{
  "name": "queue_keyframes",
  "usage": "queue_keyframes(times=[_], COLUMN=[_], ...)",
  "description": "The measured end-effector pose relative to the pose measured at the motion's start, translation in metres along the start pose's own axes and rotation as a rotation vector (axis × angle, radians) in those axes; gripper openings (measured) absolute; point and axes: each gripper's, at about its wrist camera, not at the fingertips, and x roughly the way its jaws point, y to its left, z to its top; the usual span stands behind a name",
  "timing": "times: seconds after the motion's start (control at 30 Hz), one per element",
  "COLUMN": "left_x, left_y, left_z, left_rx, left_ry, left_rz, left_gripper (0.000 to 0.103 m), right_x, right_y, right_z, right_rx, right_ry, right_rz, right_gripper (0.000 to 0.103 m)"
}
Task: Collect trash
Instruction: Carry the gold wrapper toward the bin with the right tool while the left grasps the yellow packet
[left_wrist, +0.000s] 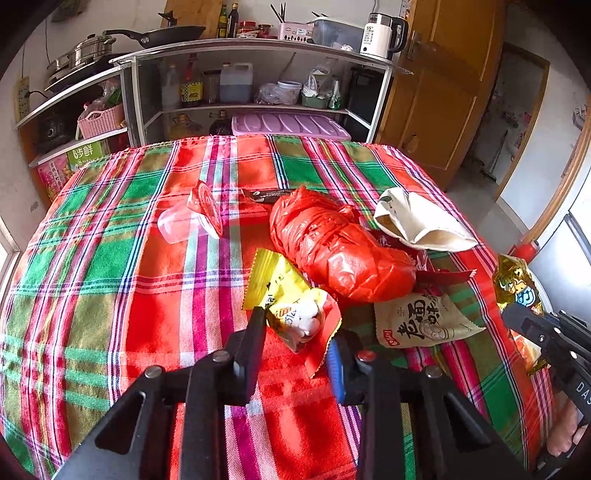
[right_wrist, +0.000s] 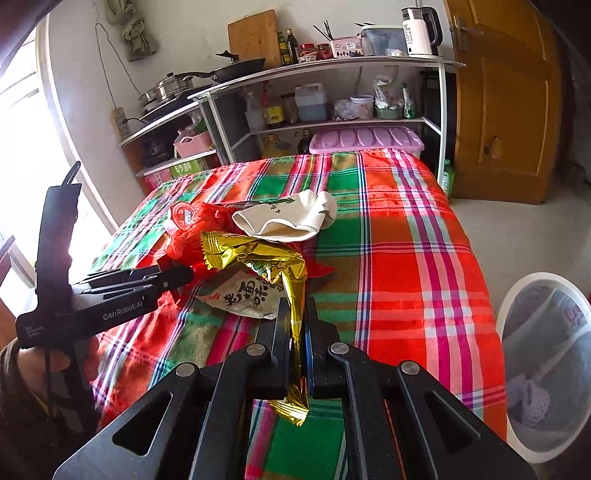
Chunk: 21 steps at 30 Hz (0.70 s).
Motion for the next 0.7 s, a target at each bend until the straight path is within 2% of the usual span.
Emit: queue_keyframes(times=[0.47,0.7], left_x=[-0.030,-0.056], left_y=[-0.010,-0.038], left_z=[-0.007,-0.008], left_rx=[0.020,0.077], left_ry=[-0.058,-0.108], left_rz=[-0.007,-0.035], left_gripper=[0.028,0.029], right_x=[-0.014,-0.029], right_y=[-0.005,-0.012], right_z=[-0.003,-0.006], right_rx=[0.013,0.034], right_ry=[-0.027,-0.058], right_rz=[-0.019,-0.038], right_gripper=[0.006,0.006])
